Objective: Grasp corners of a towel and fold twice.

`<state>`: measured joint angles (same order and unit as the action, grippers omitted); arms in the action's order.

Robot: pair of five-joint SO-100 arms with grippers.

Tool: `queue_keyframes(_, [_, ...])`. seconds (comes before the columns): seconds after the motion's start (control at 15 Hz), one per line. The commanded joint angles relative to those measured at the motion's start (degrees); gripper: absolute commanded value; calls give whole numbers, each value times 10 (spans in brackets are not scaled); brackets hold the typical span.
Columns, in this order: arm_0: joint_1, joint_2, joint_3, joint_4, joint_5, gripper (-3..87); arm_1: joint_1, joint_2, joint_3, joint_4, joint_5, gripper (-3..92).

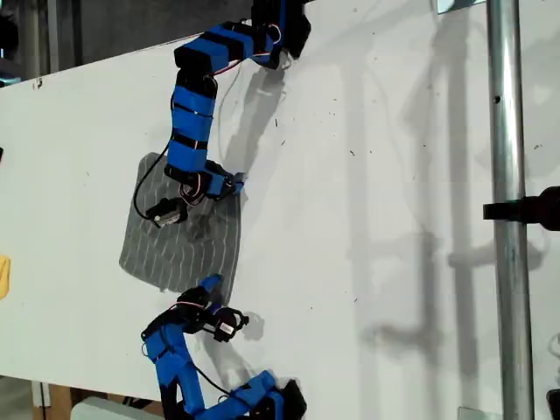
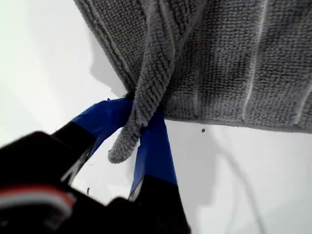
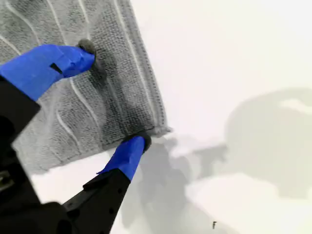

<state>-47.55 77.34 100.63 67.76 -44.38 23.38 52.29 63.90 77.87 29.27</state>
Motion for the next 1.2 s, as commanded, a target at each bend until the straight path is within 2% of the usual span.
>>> queue_keyframes(0.0, [-5, -25, -46, -6, -11, 277, -5, 38, 4, -5, 7, -2])
queue_keyframes(0.13, [-11, -42, -56, -8, -7, 150, -4, 40, 10, -7, 8, -2])
queue_keyframes(0.2, [-10, -47, -62, -8, 0, 9, -3, 40, 13, -8, 8, -2])
queue_keyframes(0.27, [-4, -47, -62, -8, 4, -29, -2, 40, 17, -11, 10, -2])
queue_keyframes(0.4, [18, -25, -63, 1, -2, -29, 0, 52, 31, -11, 19, -2])
queue_keyframes(0.53, [77, 33, -50, 29, -22, -29, -27, 121, 91, -5, 45, -3])
queue_keyframes(0.67, [182, 140, 9, 45, -92, -29, -98, 236, 181, 11, 107, -3])
queue_keyframes(0.8, [319, 247, 65, 40, -193, -29, -201, 316, 221, 47, 194, -3])
queue_keyframes(1.0, [521, 294, 107, 12, -387, -29, -375, 330, 204, 63, 338, -3])
queue_keyframes(1.13, [612, 284, 104, -22, -468, -29, -458, 265, 112, 65, 395, -3])
